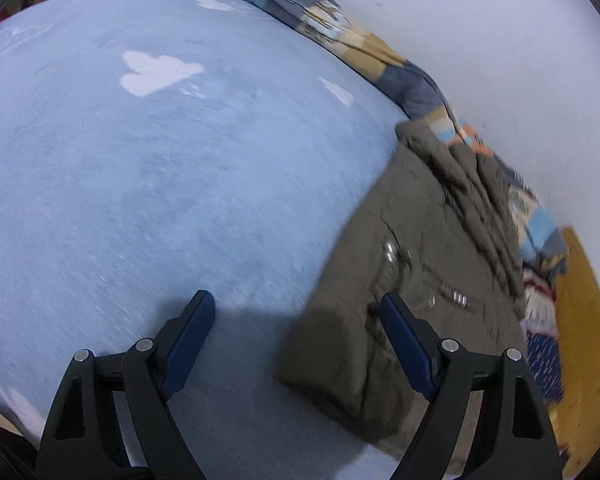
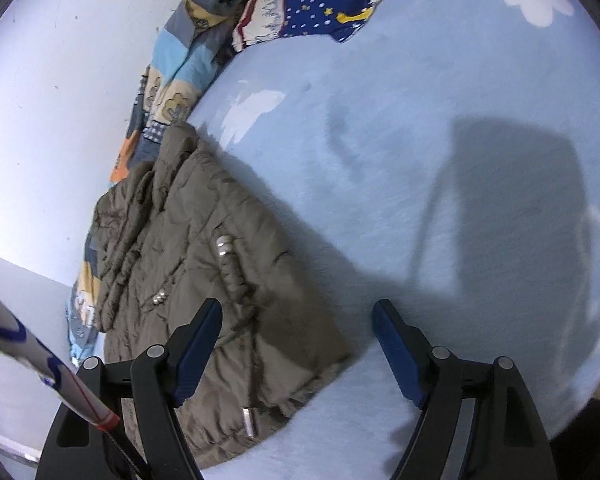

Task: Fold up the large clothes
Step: 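Grasp the jacket side edge by the drawstring with the right gripper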

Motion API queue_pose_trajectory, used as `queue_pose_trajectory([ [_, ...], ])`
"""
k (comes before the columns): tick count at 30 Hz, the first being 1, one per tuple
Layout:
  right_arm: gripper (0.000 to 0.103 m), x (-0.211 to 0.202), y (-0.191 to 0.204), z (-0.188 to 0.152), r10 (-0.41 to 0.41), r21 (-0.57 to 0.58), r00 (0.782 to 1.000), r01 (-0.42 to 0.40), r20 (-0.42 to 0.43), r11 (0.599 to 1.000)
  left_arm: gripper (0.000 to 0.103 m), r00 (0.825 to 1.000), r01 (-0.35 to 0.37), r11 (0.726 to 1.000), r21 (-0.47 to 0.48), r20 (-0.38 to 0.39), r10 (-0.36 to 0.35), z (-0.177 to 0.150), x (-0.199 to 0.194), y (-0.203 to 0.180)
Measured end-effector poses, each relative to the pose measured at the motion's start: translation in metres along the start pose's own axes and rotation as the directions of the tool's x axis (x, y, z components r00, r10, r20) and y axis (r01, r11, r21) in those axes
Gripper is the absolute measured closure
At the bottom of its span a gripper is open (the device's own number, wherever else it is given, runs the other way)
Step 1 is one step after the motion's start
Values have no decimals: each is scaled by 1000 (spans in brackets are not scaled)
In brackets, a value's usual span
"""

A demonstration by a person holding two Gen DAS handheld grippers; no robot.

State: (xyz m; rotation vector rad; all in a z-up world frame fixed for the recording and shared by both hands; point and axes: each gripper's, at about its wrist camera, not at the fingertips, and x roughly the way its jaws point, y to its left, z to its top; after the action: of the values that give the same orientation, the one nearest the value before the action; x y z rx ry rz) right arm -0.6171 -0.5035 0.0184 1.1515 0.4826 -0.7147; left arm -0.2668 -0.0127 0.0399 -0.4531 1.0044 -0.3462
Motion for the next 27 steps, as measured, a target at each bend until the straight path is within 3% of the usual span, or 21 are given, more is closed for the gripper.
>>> queue_pose_trajectory([
  [6,32,24,22,-18,97,-54,993,-101,-73,993,20,998,41,987,153,-48,-34,-24,10,-39],
  [8,46,28,22,-20,137,-37,987,-141,-84,989,20,998,52,982,183,-38,-46,-26,12,-46],
  [9,48,28,21,-20,152,-21,985,-154,-81,988,20,997,73,982,175,-33,-68,-24,13,-45],
  [11,61,28,17,-17,163,-5,984,-164,-70,986,28,995,100,984,149,-21,-98,-20,15,-43],
  [15,62,32,15,-17,146,-15,987,-148,-68,989,29,999,54,974,218,-14,-52,-22,25,-54],
  [21,57,41,12,-15,168,-4,982,-169,-87,986,29,1000,2,912,410,26,-14,-38,23,-87],
  [27,58,37,4,-15,209,4,974,-210,-87,978,29,1000,9,944,329,-1,-9,-30,31,-73],
])
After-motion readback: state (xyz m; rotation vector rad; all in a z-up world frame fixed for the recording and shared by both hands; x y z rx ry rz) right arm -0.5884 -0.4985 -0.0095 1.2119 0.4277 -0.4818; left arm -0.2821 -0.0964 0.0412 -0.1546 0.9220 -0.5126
